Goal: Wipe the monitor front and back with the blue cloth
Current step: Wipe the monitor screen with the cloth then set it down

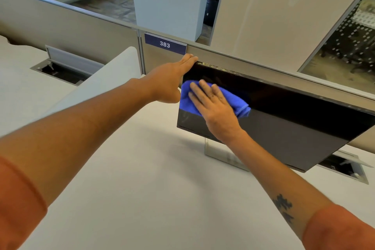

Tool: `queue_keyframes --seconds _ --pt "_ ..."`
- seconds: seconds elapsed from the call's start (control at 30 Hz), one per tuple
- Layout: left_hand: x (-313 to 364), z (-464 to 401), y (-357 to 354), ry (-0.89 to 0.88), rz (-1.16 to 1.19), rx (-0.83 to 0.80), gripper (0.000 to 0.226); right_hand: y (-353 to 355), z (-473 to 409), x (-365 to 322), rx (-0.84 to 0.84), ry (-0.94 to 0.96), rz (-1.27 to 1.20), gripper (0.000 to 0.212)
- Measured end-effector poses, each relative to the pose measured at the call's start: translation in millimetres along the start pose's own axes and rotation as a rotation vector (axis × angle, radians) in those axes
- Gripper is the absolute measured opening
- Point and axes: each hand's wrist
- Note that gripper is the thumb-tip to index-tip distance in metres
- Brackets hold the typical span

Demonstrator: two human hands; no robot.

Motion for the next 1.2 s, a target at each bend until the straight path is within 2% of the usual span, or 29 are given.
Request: queue_keyframes --seconds 0.1,0.23,0.33,0.47,0.6,0.7,0.8,1.0,1.2 --pt "0 0 2 0.011 -0.003 -0.005 0.112 -27 10 -24 -0.178 0.128 -0.065 0.070" --pt "0 2 3 0.029 0.000 -0.008 0.112 -54 28 -55 -0.460 0.278 -0.097 0.071" --pt "0 4 6 0.025 0.002 -0.009 0.112 -57 31 -61 -0.540 0.319 -0.096 0.069" --pt "-2 4 12 0.008 -0.013 -0.012 0.108 -32 5 -37 -0.321 0.229 -0.061 0.069" --pt "-5 1 20 -0.016 -0.017 -0.023 0.100 5 -33 -3 -0.032 0.070 0.062 0.055" --pt "-8 -4 28 -0.100 -0.036 0.004 0.089 21 -50 17 0.094 -0.021 0.110 0.046" --pt "-10 -9 38 -0.134 -0.034 -0.009 0.087 24 -52 23 0.111 -0.019 0.129 0.047" --pt "-12 -14 43 0.008 -0.038 -0.144 0.095 29 -32 19 0.116 -0.138 0.128 0.050" --pt "-8 -9 46 0.005 -0.057 -0.142 0.098 37 12 18 0.111 -0.255 0.147 0.056"
Point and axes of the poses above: each hand's wrist, its own z-axis away from the middle knuckle, its own y-axis out of the back of the hand, x = y × z, and after that the axes turned 15 degrees about y, right-handed
